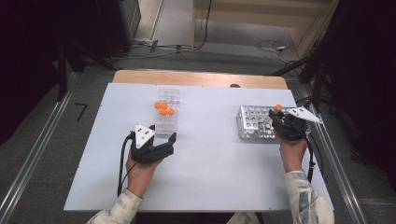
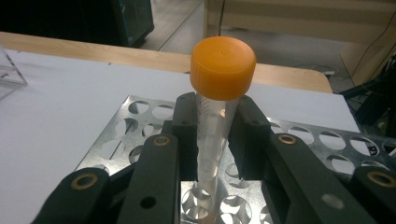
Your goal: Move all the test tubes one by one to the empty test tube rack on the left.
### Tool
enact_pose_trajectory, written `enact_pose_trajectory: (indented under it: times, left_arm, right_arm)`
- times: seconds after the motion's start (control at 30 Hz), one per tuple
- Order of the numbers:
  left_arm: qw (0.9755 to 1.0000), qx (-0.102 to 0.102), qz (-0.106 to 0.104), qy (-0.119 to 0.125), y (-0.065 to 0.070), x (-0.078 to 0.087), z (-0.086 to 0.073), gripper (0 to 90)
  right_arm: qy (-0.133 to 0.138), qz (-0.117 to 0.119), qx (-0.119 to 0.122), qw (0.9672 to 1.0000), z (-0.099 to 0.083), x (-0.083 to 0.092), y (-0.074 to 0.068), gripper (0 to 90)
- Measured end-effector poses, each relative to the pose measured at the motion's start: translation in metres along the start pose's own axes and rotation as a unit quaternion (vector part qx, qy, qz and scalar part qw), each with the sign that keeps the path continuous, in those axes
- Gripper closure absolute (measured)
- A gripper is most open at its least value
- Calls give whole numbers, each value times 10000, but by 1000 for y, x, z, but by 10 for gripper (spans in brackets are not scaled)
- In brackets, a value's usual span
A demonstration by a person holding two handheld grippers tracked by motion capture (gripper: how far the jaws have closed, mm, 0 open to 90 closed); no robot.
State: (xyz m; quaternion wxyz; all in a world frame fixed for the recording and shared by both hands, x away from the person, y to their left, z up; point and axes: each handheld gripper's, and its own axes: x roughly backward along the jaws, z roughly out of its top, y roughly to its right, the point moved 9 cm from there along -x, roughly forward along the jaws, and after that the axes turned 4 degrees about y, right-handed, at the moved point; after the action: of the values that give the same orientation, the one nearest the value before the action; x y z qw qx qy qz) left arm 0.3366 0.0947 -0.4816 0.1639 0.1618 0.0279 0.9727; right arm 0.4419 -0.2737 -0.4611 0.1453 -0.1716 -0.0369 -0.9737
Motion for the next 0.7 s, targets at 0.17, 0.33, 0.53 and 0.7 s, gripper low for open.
enact_pose_trajectory:
  times: [0.17, 0.33, 0.53, 0.7]
  left_arm:
    - [10000, -6, -10, 1, 0, 0, 0, 215]
    - [10000, 12, -16, 7, 0, 1, 1, 215]
    - [10000, -8, -40, 26, 2, 2, 2, 215]
    - [10000, -3, -54, 52, 3, 3, 3, 215]
  right_arm:
    - [124, -2, 33, 9999, 9, 9, -1, 715]
    - [241, 44, 38, 9997, 18, 19, -3, 715]
    - [251, 345, 103, 9990, 21, 30, -20, 715]
    - [189, 796, 194, 9965, 18, 35, -47, 715]
